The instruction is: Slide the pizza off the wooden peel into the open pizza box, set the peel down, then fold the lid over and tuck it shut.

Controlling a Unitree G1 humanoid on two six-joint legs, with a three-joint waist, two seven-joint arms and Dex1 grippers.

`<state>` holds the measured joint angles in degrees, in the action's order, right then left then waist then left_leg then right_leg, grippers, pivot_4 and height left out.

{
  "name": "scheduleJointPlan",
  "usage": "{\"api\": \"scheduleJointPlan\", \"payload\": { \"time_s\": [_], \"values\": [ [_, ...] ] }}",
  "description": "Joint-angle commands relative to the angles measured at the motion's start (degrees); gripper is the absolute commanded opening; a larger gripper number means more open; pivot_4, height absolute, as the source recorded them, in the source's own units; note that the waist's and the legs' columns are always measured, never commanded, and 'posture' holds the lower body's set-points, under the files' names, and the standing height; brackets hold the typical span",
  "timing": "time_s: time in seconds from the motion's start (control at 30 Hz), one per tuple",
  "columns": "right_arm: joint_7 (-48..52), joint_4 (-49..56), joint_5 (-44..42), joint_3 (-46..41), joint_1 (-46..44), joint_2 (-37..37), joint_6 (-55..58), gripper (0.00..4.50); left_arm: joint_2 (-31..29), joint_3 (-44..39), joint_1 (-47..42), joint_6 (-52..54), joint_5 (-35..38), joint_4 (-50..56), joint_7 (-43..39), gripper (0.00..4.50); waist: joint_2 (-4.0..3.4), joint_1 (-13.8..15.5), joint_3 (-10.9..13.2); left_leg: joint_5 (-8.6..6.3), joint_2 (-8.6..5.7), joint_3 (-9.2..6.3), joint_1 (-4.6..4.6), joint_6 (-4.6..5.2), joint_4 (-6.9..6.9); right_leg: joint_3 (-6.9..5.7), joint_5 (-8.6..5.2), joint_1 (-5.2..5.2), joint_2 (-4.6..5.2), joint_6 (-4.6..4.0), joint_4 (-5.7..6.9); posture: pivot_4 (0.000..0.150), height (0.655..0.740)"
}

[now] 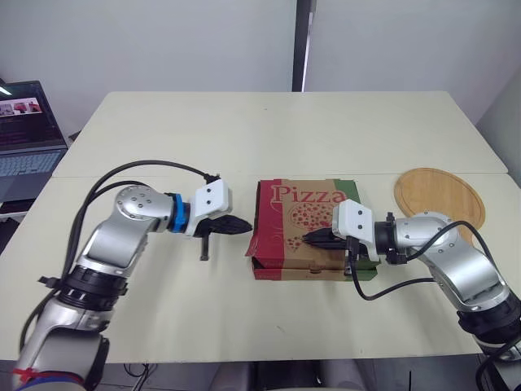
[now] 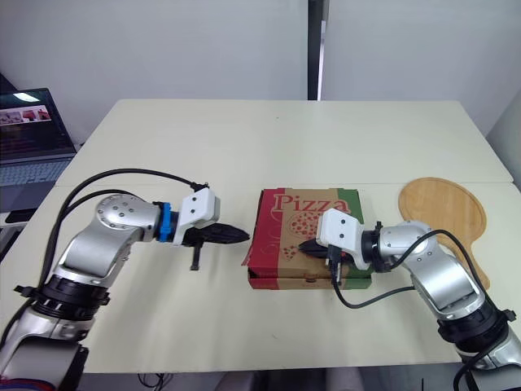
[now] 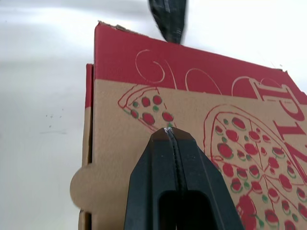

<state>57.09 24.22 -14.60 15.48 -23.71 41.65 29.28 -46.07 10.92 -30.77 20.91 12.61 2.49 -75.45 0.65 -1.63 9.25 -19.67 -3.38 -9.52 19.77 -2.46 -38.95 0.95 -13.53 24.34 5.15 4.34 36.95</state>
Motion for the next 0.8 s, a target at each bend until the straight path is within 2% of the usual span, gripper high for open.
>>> {"api": "scheduleJointPlan", "payload": {
  "time_s": [0.03,0.43,0.8],
  "values": [
    [0.8,1.2,-0.2,-1.1,-0.8,0.7,-0.9,0.03,-2.1,0.4,1.0,-0.9,0.3,2.9,-2.4,0.00,0.00,0.0,0.0,0.00,-0.01,0.01,0.00,0.00,0.00,0.01,0.00,0.00,0.00,0.00,0.00,0.150,0.7400],
    [0.8,1.1,-0.2,-0.8,-0.8,0.5,-0.8,0.03,0.6,3.6,2.4,-0.1,-1.2,4.5,0.1,0.00,0.00,0.1,0.0,0.00,-0.01,0.01,0.00,0.00,0.00,0.01,0.00,-0.02,0.00,0.00,0.00,0.150,0.7400],
    [0.8,1.4,-0.3,-0.8,-0.5,0.6,-0.5,0.03,3.7,3.1,0.8,2.2,0.1,5.4,1.5,0.00,0.00,0.2,0.0,0.00,-0.02,0.01,0.01,0.00,-0.01,0.01,0.00,-0.03,0.01,0.00,-0.01,0.150,0.7400]
  ]
}}
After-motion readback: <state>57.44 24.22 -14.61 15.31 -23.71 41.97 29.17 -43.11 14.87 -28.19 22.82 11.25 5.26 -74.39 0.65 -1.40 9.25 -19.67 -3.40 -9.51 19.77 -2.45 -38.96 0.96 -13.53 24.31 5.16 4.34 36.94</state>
